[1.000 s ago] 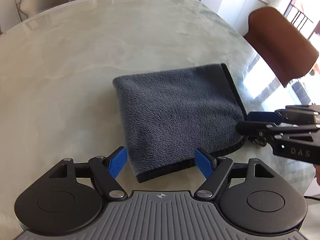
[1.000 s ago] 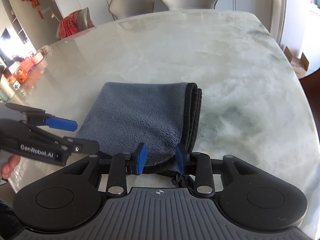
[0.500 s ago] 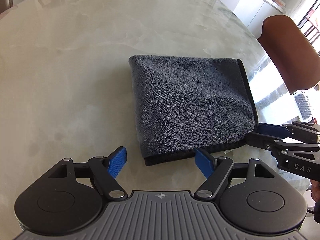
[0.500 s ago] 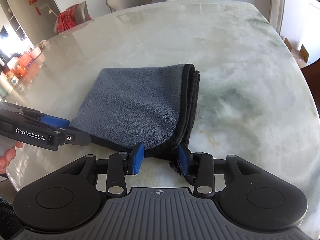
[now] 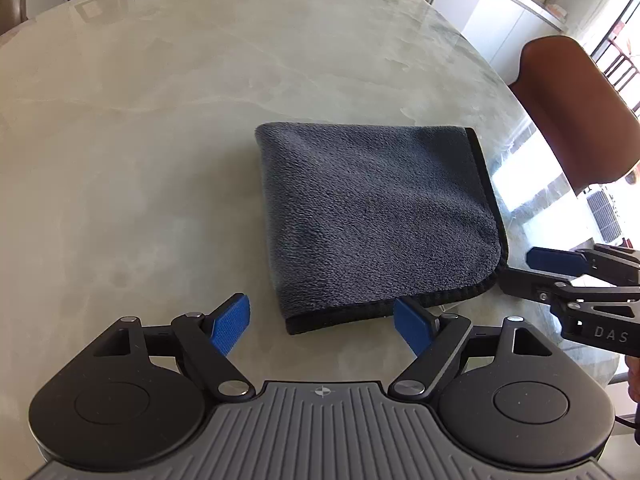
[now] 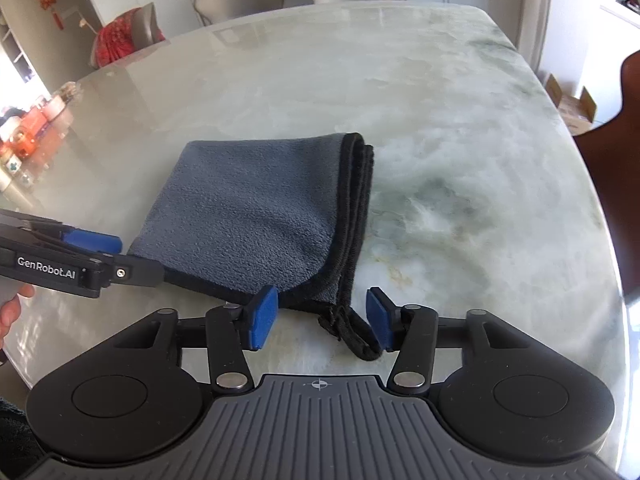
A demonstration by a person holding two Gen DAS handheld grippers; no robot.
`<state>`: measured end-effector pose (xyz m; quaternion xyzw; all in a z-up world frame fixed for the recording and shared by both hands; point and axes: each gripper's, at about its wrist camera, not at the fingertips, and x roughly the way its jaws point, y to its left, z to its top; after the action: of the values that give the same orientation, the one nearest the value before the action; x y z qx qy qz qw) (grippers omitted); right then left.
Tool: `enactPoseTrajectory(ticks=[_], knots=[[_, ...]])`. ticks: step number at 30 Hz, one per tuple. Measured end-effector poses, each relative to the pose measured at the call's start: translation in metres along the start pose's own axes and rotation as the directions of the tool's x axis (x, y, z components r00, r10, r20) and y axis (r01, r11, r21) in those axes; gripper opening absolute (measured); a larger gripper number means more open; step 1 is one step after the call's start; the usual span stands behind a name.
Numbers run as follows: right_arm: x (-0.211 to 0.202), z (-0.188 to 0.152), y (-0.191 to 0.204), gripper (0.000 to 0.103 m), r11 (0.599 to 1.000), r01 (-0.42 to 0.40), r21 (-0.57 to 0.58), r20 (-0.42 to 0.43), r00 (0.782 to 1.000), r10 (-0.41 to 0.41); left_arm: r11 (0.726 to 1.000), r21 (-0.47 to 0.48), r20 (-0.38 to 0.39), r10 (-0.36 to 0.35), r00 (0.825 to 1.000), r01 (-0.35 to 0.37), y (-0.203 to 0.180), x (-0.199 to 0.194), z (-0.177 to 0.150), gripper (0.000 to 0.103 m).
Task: Fold towel
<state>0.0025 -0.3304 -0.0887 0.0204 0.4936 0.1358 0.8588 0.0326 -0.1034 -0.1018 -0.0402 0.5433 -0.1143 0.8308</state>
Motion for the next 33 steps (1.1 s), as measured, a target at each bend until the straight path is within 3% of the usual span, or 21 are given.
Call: enactPoseTrajectory(ticks=[5,7,25,33], knots=[[-0.007,0.003,0.004,0.089,0.999,0.045,0.025,-0.011,0.999,-0.044,0.998,-0.043,-0.007,0.038,0.999,-0.038,0.007,-0.003,-0.007,0.083],[-0.009,0.004,0.006,0.095,0.997,0.068,0.029,-0.018,0.998,-0.067,0.997,-0.053,-0.005,0.052,0.999,-0.053,0.009,-0.006,-0.010,0.083],[-0.029,-0.006,0.026,0.102,0.987,0.160,0.015,-0.109,0.981,-0.157,0.999,0.015,0.012,0.040,0.999,-0.040,-0.007,-0.039,-0.029,0.091],[-0.042,-0.010,0.035,0.102,0.983,0.183,0.010,-0.107,0.978,-0.181,0.997,0.012,0.012,0.076,0.997,-0.076,-0.008,-0.059,-0.035,0.092]])
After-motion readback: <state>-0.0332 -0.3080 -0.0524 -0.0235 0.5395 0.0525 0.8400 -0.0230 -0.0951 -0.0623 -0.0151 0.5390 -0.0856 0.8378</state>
